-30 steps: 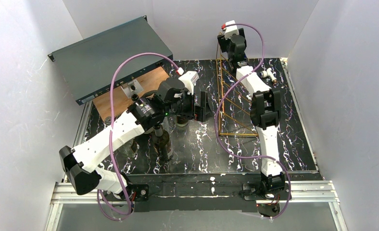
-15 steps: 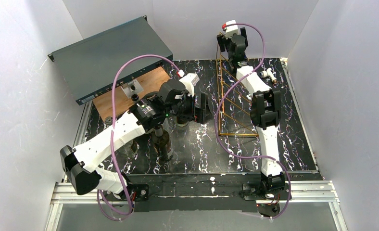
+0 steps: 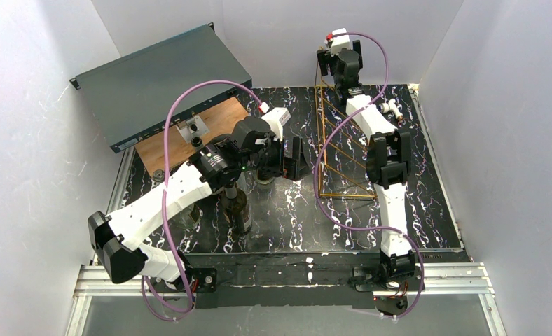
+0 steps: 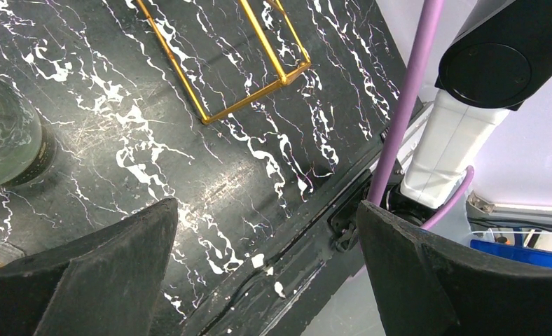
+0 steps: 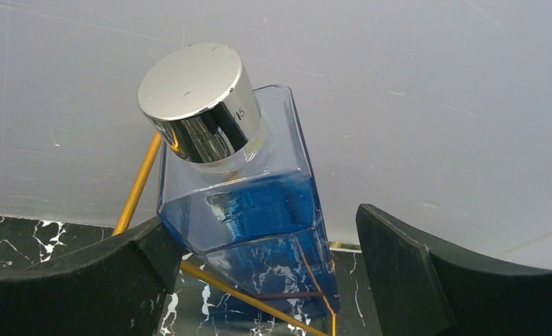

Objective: Put the wine bottle on the wine rack

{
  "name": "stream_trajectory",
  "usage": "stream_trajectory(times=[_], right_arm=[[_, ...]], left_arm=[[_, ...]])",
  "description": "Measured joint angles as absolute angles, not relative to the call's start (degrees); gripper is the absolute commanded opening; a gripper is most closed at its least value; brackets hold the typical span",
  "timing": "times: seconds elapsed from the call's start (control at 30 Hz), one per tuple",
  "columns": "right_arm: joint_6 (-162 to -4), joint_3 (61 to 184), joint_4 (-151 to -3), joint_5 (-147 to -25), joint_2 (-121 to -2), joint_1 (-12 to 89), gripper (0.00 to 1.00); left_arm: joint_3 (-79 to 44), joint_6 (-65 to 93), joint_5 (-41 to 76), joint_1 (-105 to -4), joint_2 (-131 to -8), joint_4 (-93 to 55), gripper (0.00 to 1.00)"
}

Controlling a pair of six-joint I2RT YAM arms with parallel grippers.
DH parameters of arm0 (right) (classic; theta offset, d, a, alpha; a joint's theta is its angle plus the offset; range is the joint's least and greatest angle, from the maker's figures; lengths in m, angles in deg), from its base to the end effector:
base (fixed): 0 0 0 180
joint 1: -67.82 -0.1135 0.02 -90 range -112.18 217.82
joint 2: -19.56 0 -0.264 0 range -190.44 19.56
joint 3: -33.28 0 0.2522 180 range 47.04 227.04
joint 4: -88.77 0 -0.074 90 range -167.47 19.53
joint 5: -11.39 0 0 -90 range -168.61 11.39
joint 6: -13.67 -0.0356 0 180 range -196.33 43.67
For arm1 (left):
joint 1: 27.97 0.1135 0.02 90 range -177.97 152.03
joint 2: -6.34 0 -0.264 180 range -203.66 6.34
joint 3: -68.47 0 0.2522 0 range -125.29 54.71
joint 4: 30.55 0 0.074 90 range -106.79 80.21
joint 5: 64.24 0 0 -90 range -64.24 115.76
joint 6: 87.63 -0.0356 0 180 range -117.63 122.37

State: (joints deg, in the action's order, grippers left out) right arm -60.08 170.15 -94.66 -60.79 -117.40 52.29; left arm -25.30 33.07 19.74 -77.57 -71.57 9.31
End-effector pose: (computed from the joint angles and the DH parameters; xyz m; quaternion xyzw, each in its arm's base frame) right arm 0.5549 0.1429 0.2996 -0.0772 0.6829 -0.1108 0.7180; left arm 0.1963 -0.2364 0.3961 0.1657 0.8215 -0.3844 0.3873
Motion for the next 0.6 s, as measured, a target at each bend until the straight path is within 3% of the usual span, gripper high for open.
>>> stream_trajectory(times=[0.6], right_arm=[[-64.4,170.65,-92.3,-62.69,-115.39,52.21,0.98]], left_arm=[[-24.38,33.47,19.07,-77.57,-71.55,8.88,0.98]])
